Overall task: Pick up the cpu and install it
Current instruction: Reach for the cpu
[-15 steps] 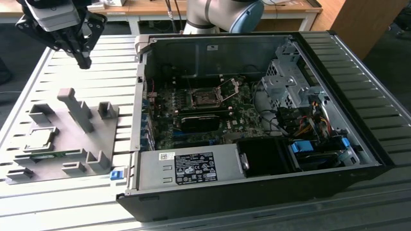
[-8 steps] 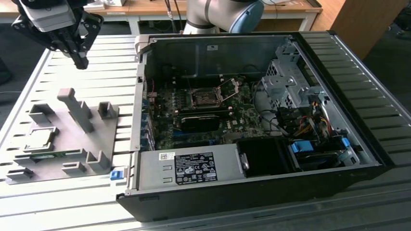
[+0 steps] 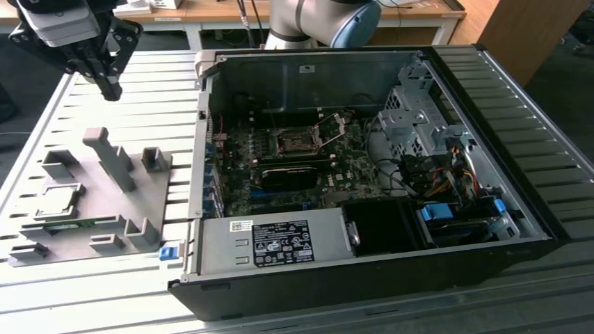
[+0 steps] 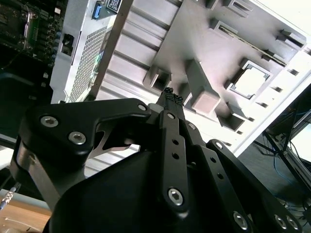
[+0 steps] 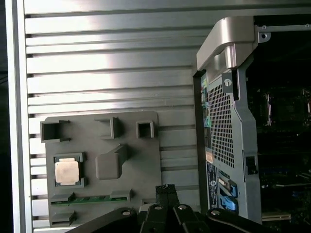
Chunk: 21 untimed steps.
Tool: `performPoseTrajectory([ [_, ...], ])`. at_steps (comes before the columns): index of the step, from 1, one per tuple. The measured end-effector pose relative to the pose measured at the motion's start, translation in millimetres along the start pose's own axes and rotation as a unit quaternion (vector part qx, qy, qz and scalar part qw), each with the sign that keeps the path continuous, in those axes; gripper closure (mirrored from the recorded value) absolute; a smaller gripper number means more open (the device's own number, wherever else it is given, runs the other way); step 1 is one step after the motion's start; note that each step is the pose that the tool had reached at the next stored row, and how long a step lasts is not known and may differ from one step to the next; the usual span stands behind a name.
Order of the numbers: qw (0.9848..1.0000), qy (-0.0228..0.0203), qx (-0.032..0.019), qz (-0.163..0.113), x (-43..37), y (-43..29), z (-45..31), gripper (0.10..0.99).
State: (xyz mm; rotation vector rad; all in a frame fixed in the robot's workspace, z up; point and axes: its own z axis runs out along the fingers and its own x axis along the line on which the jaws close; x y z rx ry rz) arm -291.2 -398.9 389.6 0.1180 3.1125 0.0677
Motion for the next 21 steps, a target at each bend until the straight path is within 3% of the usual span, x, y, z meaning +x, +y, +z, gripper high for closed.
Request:
performPoseTrajectory([
  [21,1.0000,0.0000,0.0000,0.000,16.6,-1.3,0.6,0.980],
])
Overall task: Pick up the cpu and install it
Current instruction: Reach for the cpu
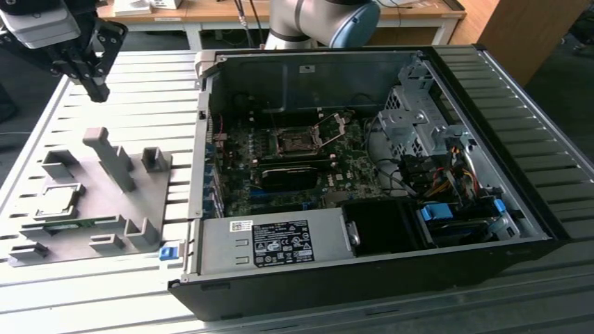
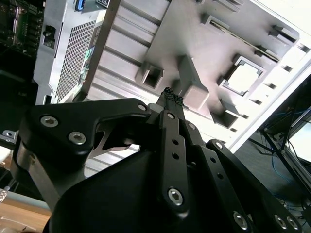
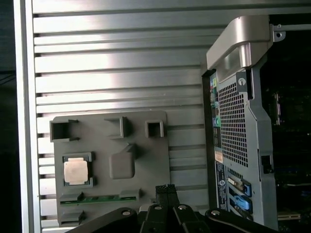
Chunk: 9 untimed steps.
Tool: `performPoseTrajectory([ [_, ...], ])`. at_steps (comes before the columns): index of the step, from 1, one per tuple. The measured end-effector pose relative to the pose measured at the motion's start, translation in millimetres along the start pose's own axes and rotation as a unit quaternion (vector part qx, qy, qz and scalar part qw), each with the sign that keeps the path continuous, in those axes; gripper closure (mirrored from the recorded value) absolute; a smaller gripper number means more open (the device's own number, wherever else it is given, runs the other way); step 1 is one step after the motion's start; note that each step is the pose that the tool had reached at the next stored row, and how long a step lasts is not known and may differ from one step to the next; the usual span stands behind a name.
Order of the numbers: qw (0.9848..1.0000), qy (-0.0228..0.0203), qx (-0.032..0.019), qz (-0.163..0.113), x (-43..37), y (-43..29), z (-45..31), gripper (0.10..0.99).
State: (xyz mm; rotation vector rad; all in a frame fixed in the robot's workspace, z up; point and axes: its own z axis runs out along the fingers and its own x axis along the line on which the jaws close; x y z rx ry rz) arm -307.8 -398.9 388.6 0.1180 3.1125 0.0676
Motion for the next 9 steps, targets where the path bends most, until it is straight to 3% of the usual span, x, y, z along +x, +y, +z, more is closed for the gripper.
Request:
performPoseTrajectory([
  [9,1.0000,0.0005,0.0000,0.000,11.9,-1.2,0.2,0.980],
])
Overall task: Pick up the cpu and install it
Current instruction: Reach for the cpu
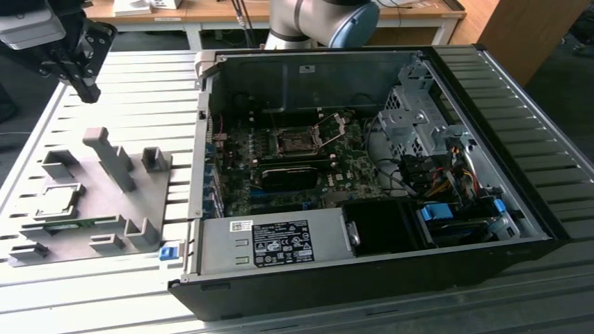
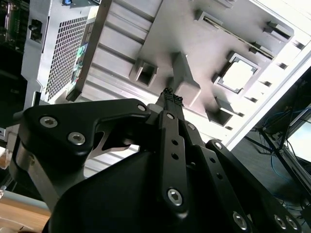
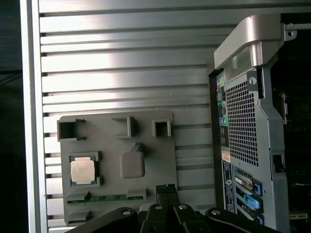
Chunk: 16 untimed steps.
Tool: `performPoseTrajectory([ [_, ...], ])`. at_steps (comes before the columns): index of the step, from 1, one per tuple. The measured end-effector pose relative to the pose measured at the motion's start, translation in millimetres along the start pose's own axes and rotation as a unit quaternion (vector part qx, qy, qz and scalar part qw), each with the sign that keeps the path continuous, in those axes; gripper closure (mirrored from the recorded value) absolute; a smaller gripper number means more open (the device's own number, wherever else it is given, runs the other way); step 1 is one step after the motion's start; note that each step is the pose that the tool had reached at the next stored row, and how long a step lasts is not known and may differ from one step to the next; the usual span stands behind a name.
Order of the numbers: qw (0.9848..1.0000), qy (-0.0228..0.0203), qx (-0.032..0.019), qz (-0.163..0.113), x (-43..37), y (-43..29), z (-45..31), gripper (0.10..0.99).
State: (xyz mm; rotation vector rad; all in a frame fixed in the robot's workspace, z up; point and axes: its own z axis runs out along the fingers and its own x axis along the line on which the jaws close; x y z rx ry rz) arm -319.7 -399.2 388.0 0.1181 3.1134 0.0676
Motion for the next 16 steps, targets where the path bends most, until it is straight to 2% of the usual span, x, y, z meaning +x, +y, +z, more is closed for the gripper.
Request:
performPoseTrajectory([
  [8,1.0000,0.0029,0.0002,0.000,8.3,-1.4,1.4,0.980],
  [16,1.0000,0.0032,0.0002,0.000,15.6,-2.0,1.8,0.980],
])
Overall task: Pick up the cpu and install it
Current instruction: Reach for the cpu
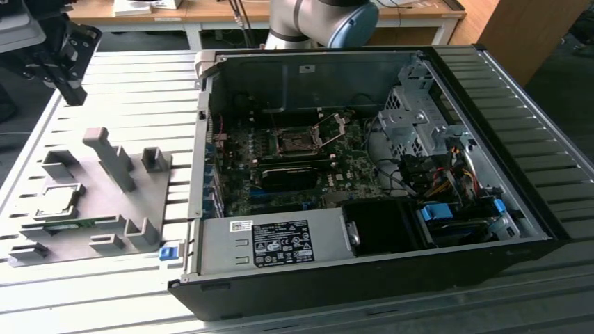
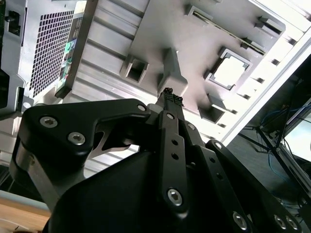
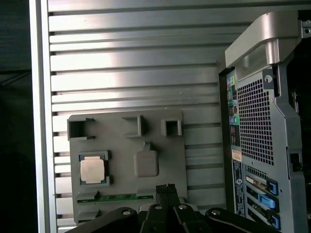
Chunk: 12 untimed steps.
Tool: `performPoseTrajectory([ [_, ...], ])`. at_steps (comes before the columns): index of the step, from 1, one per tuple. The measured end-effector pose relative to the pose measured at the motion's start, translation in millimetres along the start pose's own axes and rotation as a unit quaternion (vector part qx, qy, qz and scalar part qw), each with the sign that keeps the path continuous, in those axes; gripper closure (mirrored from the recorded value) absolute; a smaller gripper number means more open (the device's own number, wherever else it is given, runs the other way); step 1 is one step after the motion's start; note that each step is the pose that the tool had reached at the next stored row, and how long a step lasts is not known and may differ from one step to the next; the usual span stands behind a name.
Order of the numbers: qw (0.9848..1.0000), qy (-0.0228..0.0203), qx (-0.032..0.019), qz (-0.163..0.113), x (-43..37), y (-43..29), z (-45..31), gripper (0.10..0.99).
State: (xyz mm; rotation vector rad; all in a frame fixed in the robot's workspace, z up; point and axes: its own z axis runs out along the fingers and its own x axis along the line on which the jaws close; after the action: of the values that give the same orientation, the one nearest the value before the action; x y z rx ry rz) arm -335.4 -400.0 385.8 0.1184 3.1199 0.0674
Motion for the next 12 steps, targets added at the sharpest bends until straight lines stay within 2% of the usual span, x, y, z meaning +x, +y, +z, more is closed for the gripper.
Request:
performPoseTrajectory([
  [12,1.0000,0.0002,0.0000,0.000,10.8,-0.8,0.5,0.980],
])
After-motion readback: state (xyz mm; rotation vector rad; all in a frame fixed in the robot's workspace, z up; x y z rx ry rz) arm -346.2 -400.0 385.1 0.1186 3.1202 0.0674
